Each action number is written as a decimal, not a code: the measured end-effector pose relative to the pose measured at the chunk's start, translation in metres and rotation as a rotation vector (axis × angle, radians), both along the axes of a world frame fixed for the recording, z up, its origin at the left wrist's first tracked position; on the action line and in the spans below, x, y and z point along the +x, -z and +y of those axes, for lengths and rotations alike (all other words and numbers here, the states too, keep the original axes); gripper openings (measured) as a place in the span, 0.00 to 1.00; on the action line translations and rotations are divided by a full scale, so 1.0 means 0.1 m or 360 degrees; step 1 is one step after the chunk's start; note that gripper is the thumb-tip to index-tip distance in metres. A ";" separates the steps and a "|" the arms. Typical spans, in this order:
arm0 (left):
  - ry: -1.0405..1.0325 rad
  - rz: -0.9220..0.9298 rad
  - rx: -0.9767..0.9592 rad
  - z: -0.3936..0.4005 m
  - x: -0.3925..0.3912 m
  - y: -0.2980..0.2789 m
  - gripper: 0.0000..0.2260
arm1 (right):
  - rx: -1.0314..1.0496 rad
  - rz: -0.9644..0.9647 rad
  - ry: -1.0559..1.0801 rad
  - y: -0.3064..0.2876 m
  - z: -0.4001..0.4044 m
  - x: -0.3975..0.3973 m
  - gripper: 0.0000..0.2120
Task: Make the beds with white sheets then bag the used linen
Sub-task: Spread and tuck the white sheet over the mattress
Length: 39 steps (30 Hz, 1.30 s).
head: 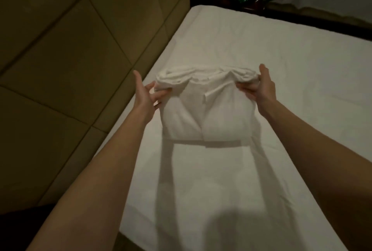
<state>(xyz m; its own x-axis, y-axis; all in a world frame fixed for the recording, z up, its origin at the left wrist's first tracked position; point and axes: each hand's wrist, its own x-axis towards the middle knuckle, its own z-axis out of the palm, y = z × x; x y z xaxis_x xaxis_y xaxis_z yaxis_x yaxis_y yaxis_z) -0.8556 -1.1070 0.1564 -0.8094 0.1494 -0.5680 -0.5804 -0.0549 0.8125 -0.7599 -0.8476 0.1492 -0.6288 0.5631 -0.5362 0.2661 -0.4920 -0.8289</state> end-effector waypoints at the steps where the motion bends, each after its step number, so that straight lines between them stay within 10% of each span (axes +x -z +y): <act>1: -0.0012 0.0066 -0.0053 0.13 -0.15 0.05 0.35 | 0.0205 -0.0019 -0.0109 0.07 0.04 -0.19 0.27; 5: 0.0535 0.0561 -0.0867 0.51 -0.35 0.66 0.27 | 0.1319 -0.0413 -0.0827 0.66 0.01 -0.59 0.27; 12: 0.1386 0.0989 -0.1772 0.83 -0.12 1.80 0.32 | 0.1936 -0.0930 -0.1399 1.78 -0.33 -0.66 0.26; 18: 0.1165 0.0828 -0.1656 0.85 -0.41 1.93 0.40 | 0.1977 -0.0853 -0.0981 1.90 0.10 -0.73 0.35; 23: 0.0392 0.0531 -0.1404 0.90 -0.60 1.72 0.45 | 0.0990 -0.0948 -0.0279 1.82 0.38 -0.61 0.47; 29: 0.0216 0.0380 -0.1335 0.64 -1.00 1.59 0.36 | 0.1371 -0.0569 -0.0149 1.52 0.34 -0.90 0.27; 39: 0.0106 -0.0002 -0.1262 0.55 -1.21 2.05 0.39 | 0.1261 -0.0801 -0.0274 1.98 0.35 -1.31 0.34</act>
<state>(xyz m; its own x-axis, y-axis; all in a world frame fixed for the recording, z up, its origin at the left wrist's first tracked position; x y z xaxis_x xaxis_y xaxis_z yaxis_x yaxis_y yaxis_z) -0.9768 -1.0523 -0.0487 -0.8123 -0.2516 -0.5262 -0.5629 0.5744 0.5943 -0.8913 -0.8124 -0.0488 -0.5363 0.8002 -0.2686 0.6989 0.2426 -0.6728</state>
